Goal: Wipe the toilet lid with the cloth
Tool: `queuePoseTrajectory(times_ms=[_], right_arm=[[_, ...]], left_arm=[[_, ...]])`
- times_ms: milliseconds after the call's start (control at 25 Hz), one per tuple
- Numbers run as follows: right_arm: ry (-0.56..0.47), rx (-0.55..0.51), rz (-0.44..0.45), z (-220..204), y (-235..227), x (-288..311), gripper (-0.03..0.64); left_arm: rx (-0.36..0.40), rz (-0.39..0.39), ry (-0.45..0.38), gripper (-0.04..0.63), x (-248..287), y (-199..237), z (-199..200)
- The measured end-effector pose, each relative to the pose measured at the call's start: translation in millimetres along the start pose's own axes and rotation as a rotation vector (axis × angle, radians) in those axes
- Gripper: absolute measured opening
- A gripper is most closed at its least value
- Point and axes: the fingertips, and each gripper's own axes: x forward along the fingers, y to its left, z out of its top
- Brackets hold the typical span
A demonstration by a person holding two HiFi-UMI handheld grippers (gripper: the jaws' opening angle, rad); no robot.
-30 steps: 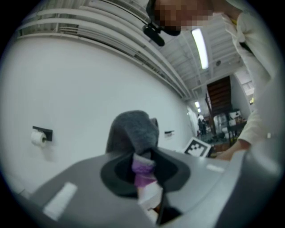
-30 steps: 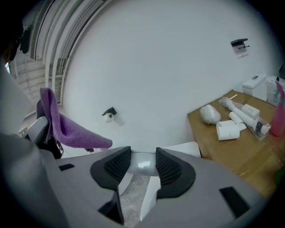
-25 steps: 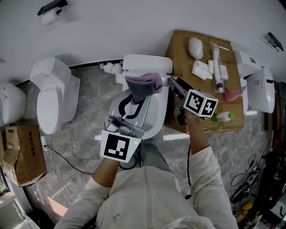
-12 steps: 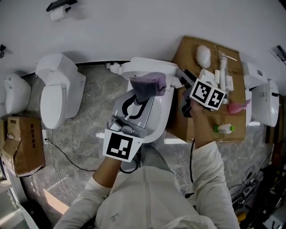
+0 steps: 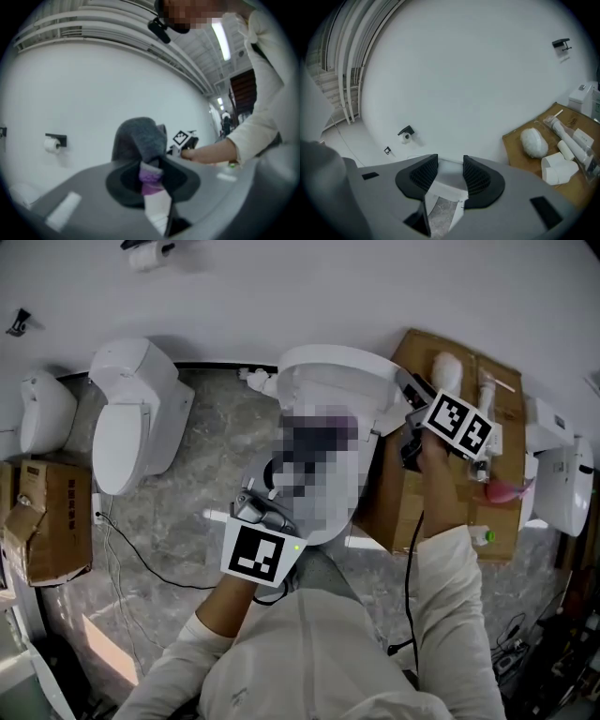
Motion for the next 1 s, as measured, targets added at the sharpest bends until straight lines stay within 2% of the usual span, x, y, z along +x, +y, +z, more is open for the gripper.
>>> queuePoseTrajectory(times_ms=[120,200,360,560,680,1000], right_arm=[[0.003,-0.034,-0.008,12.3,-2.7,10.9,0.171],[0.01,-0.096,-0.013,20.1,-1.3,18.6,0.156],[0.015,-0.201,-0.04,34.6,4.3,35.2,0.067],[0.029,-0.257,-0.086,47.3,2.7,53.2,0.025],[0.04,-0.264,-0.115,55.7,-2.4,63.1,0.015],[0.054,-0.246,-0.126,70.5,-13.3,83.0,0.015]], left_arm=[[-0.002,0.005,0.011,0.065,0.9,2.8,-3.3],[-0.007,0.008,0.019,0.066,2.4,5.1,-5.3],[-0.013,0.013,0.03,0.066,6.7,10.8,-7.5],[-0.02,0.023,0.039,0.065,10.8,18.9,-9.9],[-0.019,0.033,0.045,0.065,13.5,24.4,-11.4],[-0.024,0.063,0.058,0.066,17.7,34.2,-14.1]])
